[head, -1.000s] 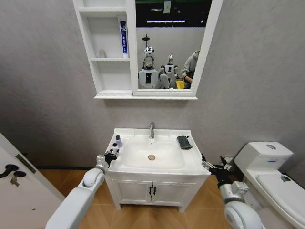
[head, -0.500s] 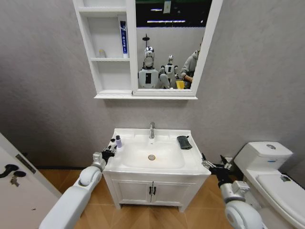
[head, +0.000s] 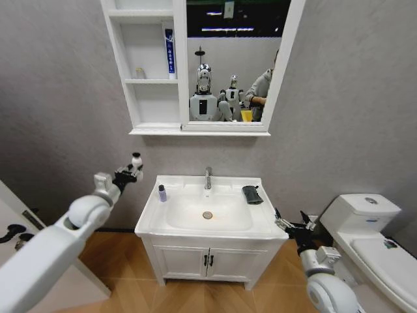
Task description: Move facial cleanser and shampoo from washbasin to cabinet, then wipe washbasin with towel.
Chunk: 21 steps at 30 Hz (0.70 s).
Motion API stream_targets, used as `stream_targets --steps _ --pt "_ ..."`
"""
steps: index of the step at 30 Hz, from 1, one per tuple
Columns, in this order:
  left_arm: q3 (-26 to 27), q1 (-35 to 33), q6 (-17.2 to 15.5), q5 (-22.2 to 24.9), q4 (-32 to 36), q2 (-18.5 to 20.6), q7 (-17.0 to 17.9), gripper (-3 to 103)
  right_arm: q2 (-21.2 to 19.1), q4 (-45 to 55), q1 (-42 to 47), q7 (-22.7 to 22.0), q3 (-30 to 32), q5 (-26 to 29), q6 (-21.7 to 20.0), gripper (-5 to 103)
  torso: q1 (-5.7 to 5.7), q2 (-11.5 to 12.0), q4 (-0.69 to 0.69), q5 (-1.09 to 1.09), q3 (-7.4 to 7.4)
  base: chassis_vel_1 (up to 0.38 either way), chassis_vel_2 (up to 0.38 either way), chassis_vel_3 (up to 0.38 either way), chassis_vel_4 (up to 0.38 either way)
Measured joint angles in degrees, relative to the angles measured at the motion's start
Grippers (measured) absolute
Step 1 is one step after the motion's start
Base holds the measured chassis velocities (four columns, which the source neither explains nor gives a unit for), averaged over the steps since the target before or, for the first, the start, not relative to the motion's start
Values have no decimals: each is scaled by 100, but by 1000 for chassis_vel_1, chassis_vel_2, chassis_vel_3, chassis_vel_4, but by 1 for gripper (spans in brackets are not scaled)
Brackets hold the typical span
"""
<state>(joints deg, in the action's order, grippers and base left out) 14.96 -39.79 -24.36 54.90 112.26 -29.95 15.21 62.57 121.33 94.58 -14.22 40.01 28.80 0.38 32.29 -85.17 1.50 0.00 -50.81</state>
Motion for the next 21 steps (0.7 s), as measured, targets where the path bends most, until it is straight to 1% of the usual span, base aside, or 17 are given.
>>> stream_targets --steps 1,2,3,4,5,6,8,9,11,12,13,14,16,17,18,21 --pt "-191 324 -105 207 -3 89 92 34 -5 8 -8 3 -4 1 0 100 0 0 0 0 0 0 0 0 0" --pt "-480 785 -280 517 -37 145 236 34 -16 26 -15 6 -9 3 -2 100 -1 0 0 0 0 0 0 0 0" --pt "-480 785 -280 517 -37 145 236 34 -16 26 -15 6 -9 3 -2 100 -1 0 0 0 0 0 0 0 0" --pt "-679 1109 -376 724 -73 154 332 34 -27 37 -15 6 -10 6 -4 100 0 0 0 -2 0 0 0 0 0" --pt "-1099 1840 -535 1074 -184 126 509 34 -61 68 -20 8 -11 14 -8 100 0 0 1 -1 0 0 0 0 0" --pt "-1099 1840 -535 1074 -184 126 509 34 -61 68 -20 8 -11 14 -8 100 0 0 1 -1 0 0 0 0 0" --pt "-1590 2636 -704 1431 -367 8 690 34 -96 102 -23 9 -3 29 -9 100 0 0 3 4 0 0 0 0 0" --pt "-1845 3057 -829 1714 -475 -99 826 34 -112 120 -23 9 15 40 -10 100 0 0 3 -1 -1 0 0 0 0" --pt "-2276 3712 -1011 2170 -669 -312 1057 34 -111 136 -15 10 52 56 -10 100 0 0 3 1 -1 0 0 0 0" --pt "-2276 3712 -1011 2170 -669 -312 1057 34 -111 136 -15 10 52 56 -10 100 0 0 3 1 -1 0 0 0 0" --pt "-2394 3872 -1048 2237 -732 -359 1091 34 -105 136 -9 10 60 59 -9 100 0 0 3 1 0 0 0 0 0" --pt "-2665 4232 -1115 2319 -907 -472 1129 34 -80 137 6 10 72 62 -4 100 0 0 3 1 0 0 0 0 0" --pt "-2984 4649 -1182 2418 -1218 -665 1167 34 -37 146 15 12 73 63 1 100 0 0 2 2 0 0 0 0 0" --pt "-3091 4788 -1201 2471 -1352 -743 1193 34 -26 149 16 11 73 63 1 100 0 0 2 0 0 0 0 0 0" --pt "-3091 4788 -1201 2471 -1352 -743 1193 34 -26 149 16 11 73 63 1 100 0 0 2 0 0 0 0 0 0" --pt "-3475 5353 -1254 2668 -2044 -1140 1277 34 15 159 0 12 64 63 5 100 0 0 1 1 0 0 0 0 0"
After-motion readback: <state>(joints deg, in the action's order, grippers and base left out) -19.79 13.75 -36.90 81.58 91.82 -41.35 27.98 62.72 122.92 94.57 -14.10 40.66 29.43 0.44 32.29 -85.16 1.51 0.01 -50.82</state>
